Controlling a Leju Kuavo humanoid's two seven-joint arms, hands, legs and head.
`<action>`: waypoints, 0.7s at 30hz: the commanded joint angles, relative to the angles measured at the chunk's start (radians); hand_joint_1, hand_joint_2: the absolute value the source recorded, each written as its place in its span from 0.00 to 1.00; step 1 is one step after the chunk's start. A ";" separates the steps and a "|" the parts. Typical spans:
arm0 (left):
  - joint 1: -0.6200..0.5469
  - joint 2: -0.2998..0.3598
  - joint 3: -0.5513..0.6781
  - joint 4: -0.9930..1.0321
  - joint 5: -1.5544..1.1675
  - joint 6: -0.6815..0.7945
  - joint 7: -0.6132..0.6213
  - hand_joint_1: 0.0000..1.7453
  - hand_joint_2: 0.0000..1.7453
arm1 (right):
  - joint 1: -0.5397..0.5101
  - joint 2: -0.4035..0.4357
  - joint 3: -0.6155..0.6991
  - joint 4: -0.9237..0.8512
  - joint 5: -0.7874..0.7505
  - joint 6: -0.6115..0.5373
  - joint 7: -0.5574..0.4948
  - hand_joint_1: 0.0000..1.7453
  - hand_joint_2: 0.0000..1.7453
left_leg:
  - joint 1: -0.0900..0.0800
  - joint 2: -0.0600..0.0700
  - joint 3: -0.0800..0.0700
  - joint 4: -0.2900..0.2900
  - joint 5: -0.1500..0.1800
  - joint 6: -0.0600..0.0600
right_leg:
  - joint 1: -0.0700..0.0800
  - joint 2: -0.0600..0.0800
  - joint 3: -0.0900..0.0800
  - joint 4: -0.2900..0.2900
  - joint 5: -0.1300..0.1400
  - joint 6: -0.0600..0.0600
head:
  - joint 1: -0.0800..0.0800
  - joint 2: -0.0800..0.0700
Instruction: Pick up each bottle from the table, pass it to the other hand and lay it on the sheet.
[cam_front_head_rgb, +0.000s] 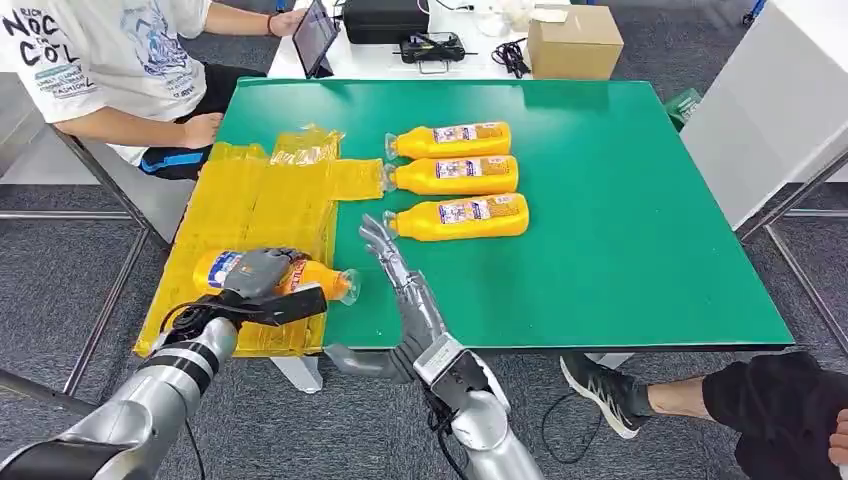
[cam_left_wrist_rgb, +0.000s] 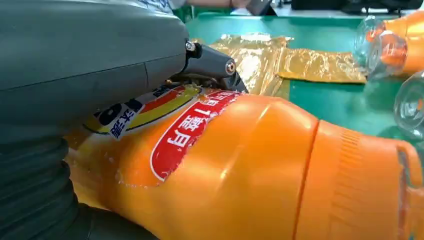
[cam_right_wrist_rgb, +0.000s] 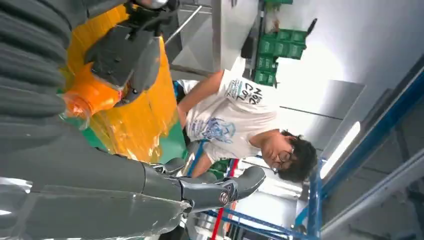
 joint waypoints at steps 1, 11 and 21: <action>-0.009 0.037 -0.048 0.121 0.014 -0.030 0.000 1.00 1.00 | -0.037 -0.028 0.041 0.087 -0.003 0.001 -0.003 0.00 1.00 | 0.001 0.004 0.007 -0.002 -0.001 -0.002 | 0.001 0.004 0.005 -0.002 0.000 -0.002 | 0.000 0.000; 0.021 0.025 -0.095 0.123 0.021 -0.049 0.007 0.00 0.00 | -0.038 -0.027 0.045 0.108 -0.007 0.015 0.002 0.00 1.00 | 0.000 0.006 0.010 -0.003 -0.001 -0.001 | 0.001 0.004 0.007 -0.002 0.000 -0.002 | -0.001 0.000; 0.031 0.009 -0.075 0.125 0.124 -0.152 -0.028 0.00 0.00 | -0.048 -0.025 0.045 0.138 -0.006 0.015 0.003 0.00 1.00 | 0.001 0.003 0.014 -0.003 -0.001 -0.002 | 0.001 0.004 0.013 -0.003 0.000 -0.003 | 0.000 0.000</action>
